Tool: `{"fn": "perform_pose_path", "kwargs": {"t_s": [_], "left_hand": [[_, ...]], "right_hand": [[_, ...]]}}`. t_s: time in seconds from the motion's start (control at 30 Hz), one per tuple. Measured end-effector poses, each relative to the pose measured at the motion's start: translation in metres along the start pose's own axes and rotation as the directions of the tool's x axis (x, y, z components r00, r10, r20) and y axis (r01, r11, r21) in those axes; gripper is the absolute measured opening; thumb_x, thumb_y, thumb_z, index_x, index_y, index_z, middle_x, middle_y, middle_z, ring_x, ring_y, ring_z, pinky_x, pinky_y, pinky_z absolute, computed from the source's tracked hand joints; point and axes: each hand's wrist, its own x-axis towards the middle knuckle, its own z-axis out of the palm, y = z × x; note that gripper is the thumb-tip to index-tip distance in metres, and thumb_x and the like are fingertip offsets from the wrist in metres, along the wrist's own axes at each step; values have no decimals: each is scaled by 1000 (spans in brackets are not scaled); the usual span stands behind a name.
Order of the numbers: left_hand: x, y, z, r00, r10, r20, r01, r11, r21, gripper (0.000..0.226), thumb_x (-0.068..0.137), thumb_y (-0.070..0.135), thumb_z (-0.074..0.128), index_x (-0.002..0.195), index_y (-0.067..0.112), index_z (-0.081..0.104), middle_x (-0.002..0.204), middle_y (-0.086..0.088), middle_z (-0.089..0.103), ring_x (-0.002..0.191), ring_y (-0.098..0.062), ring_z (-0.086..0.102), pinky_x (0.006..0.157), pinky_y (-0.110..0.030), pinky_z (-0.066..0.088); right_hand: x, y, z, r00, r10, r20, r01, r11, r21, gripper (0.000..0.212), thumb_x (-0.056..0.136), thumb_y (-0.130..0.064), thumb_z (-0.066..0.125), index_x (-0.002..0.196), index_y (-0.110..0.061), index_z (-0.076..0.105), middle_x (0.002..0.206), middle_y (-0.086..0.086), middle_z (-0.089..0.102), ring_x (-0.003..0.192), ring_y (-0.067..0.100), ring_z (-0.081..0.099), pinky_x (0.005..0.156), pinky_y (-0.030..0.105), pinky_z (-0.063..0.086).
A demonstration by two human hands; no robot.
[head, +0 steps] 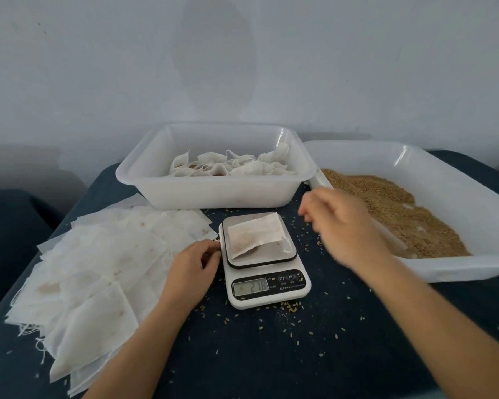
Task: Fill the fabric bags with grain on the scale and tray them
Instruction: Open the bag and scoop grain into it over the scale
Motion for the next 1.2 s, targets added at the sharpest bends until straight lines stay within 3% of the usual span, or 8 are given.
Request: {"fn": "perform_pose_path", "kwargs": {"t_s": [0.17, 0.33, 0.47, 0.73, 0.83, 0.97, 1.07, 1.2], "left_hand": [[-2, 0, -1, 1000, 12, 13, -12, 1000, -4, 15, 88, 14, 59, 91, 27, 68, 83, 21, 60, 79, 5, 55, 66, -3, 38], [-2, -1, 0, 1000, 16, 17, -16, 1000, 0, 15, 88, 15, 59, 90, 27, 68, 83, 22, 61, 79, 4, 55, 67, -5, 40], [-2, 1, -1, 1000, 25, 20, -25, 1000, -10, 19, 88, 16, 59, 85, 34, 63, 82, 22, 60, 81, 7, 54, 68, -5, 40], [-3, 2, -2, 999, 44, 24, -44, 999, -20, 15, 88, 16, 60, 90, 29, 67, 83, 20, 62, 83, 7, 53, 68, -4, 40], [-3, 2, -4, 998, 66, 18, -66, 998, -18, 15, 88, 16, 60, 89, 30, 67, 85, 21, 61, 83, 7, 53, 69, -4, 40], [4, -2, -8, 999, 46, -18, -45, 997, 68, 13, 90, 19, 57, 94, 29, 65, 89, 18, 60, 77, 1, 53, 65, -6, 36], [22, -6, -13, 999, 20, -36, -13, 984, 178, 15, 92, 22, 53, 102, 21, 64, 95, 7, 61, 77, -7, 51, 68, -18, 36], [37, -11, -17, 1000, -7, -3, 8, 961, 276, 19, 93, 28, 48, 106, 23, 61, 99, 8, 60, 81, -8, 51, 72, -21, 40]], "right_hand": [[-20, 48, 48, 967, 249, -50, -243, 965, 97, 19, 94, -13, 53, 82, -26, 59, 80, -10, 61, 77, -4, 55, 66, 5, 40], [-24, 61, 60, 923, 378, 64, -383, 901, 203, 17, 93, -39, 53, 81, -33, 63, 90, -10, 62, 84, -7, 55, 68, 5, 39], [-6, 47, 54, 950, 278, 146, -280, 960, -4, 24, 87, -53, 57, 70, -36, 61, 78, -14, 59, 80, -7, 54, 68, 15, 36], [56, 4, 54, 725, 513, 460, -417, 858, -300, 25, 91, -32, 59, 77, -12, 56, 77, 5, 57, 63, 16, 59, 61, 25, 44], [72, -11, 58, 737, 506, 449, -290, 836, -466, 24, 88, -16, 59, 69, -11, 47, 70, 4, 47, 74, 20, 54, 62, 27, 38], [107, -43, 49, 790, 375, 485, -96, 857, -506, 22, 88, -10, 62, 109, -8, 67, 107, 7, 68, 94, 24, 67, 84, 33, 54], [147, -58, 34, 825, 297, 480, -24, 868, -496, 22, 90, -8, 62, 109, -17, 68, 104, 2, 69, 76, 15, 67, 68, 22, 50], [199, -54, 25, 877, 299, 376, -154, 916, -370, 20, 89, 0, 58, 99, -16, 67, 93, 5, 65, 62, 10, 61, 51, 15, 50]]}}
